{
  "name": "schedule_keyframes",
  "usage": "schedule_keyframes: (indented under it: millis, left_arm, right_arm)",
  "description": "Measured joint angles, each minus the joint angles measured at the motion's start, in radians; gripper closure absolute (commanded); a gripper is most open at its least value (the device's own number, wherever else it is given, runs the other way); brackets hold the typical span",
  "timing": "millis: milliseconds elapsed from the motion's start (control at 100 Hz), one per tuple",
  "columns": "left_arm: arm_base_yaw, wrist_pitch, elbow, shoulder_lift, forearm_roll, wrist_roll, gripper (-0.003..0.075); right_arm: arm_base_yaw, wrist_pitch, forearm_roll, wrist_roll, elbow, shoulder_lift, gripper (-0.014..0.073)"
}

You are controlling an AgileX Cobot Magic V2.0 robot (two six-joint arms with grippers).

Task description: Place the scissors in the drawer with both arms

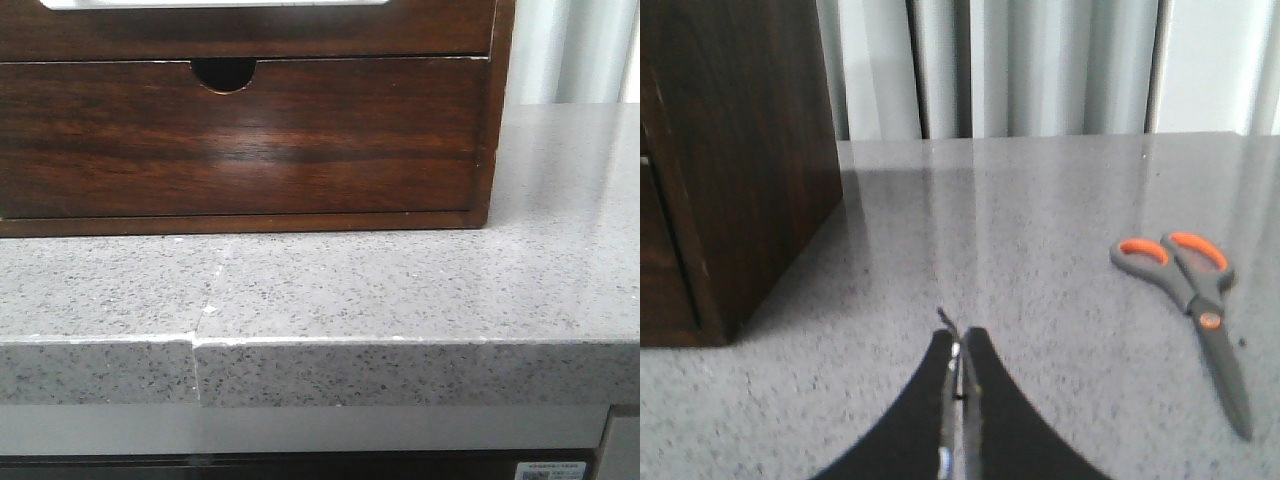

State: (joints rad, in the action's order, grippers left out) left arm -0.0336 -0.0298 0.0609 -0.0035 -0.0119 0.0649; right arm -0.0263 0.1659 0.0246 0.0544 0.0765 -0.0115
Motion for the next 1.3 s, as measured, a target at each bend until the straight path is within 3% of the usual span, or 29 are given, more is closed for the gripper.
schedule_keyframes:
  millis: [220, 530, 780, 1300]
  left_arm:
    - [0.000, -0.144, 0.228, 0.030, 0.000, 0.000, 0.0741]
    - [0.000, -0.390, 0.489, 0.266, 0.000, 0.000, 0.0741]
    - [0.000, -0.427, 0.510, 0.340, 0.000, 0.000, 0.0741]
    - [0.000, -0.427, 0.512, 0.346, 0.000, 0.000, 0.0740]
  right_arm:
    - [0.000, 0.145, -0.001, 0.000, 0.186, 0.069, 0.0662]
    - [0.000, 0.360, 0.003, -0.007, 0.432, 0.342, 0.0662]
    - [0.000, 0.370, 0.005, -0.007, 0.470, 0.441, 0.0662]
    - [0.000, 0.368, 0.005, -0.007, 0.470, 0.454, 0.0662]
